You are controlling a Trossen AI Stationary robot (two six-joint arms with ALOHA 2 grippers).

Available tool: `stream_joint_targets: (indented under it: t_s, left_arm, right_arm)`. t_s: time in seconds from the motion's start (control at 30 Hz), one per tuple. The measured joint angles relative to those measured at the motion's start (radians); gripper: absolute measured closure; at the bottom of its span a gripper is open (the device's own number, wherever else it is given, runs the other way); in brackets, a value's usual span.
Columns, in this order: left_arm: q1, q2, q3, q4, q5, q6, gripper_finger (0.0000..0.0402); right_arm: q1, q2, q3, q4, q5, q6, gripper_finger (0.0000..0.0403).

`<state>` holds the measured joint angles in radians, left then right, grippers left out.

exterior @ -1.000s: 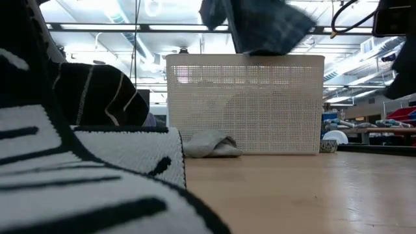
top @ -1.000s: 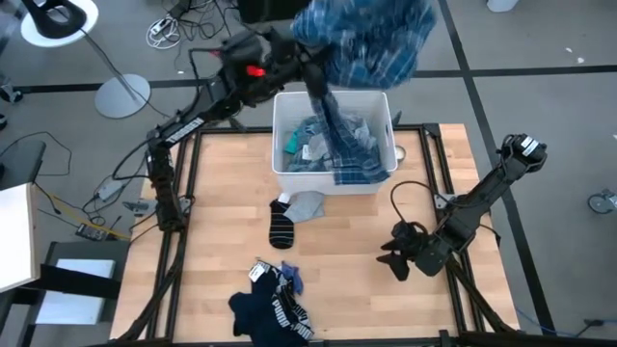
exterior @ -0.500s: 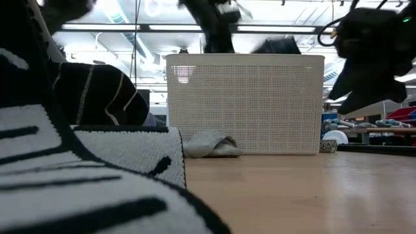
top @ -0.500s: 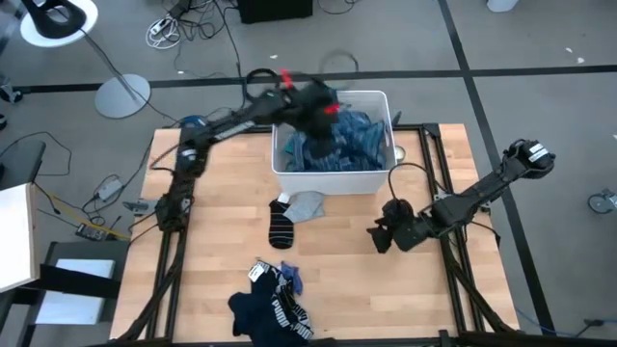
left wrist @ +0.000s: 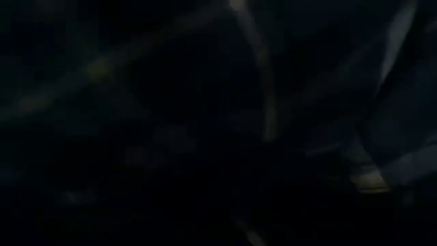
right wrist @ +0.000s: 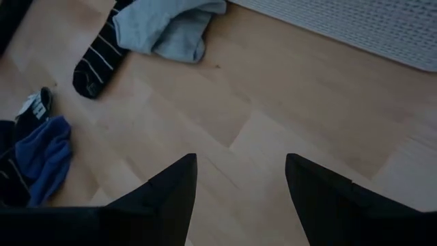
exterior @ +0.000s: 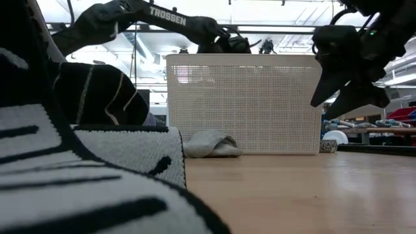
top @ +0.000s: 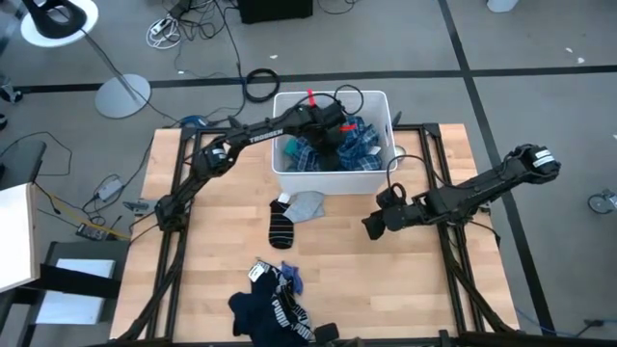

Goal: Sort clothes
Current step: Put the blue long-sleeve shirt into the laundry bin, then put the top black sock into the laundry bin

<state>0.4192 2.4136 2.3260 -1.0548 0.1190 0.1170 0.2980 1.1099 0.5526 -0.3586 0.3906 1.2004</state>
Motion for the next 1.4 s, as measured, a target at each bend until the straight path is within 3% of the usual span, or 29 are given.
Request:
stream_joint_targets:
  t_s: [0.13,0.27,0.4,0.63,0.83,1.07,1.23,1.4]
  left_arm:
    - [0.010,0.003,0.022,-0.015,-0.006,0.012,0.0206]
    - [0.021,-0.036,0.020,-0.037,-0.008,0.006,0.0179]
    - [0.013,-0.117,0.025,-0.075,-0.025,0.036,0.0178]
    - [-0.031,-0.266,0.025,-0.131,-0.154,0.009,0.0178]
    - [-0.089,-0.379,0.026,-0.191,-0.154,-0.110,0.0178]
    - [-0.185,-0.520,0.025,-0.379,-0.161,-0.215,0.0179]
    - [-0.314,-0.653,-0.123,-0.403,-0.315,-0.350,0.0179]
    - [-0.451,-0.846,-0.461,-0.245,-0.442,-0.546,0.0179]
  right_arm:
    - [-0.011,0.000,0.000,0.005,-0.002,-0.003,0.0178]
    - [-0.017,0.000,0.000,0.004,-0.003,-0.023,0.0178]
    - [-0.022,0.000,0.000,0.006,-0.016,-0.045,0.0178]
    - [-0.021,0.000,0.000,0.021,-0.054,-0.062,0.0178]
    - [-0.007,0.000,0.000,0.038,-0.082,-0.088,0.0178]
    - [0.048,0.000,0.000,0.080,-0.115,-0.096,0.0178]
    - [0.098,0.000,0.000,0.104,-0.115,-0.095,0.0178]
    - [0.132,0.000,0.000,0.111,-0.115,-0.095,0.0179]
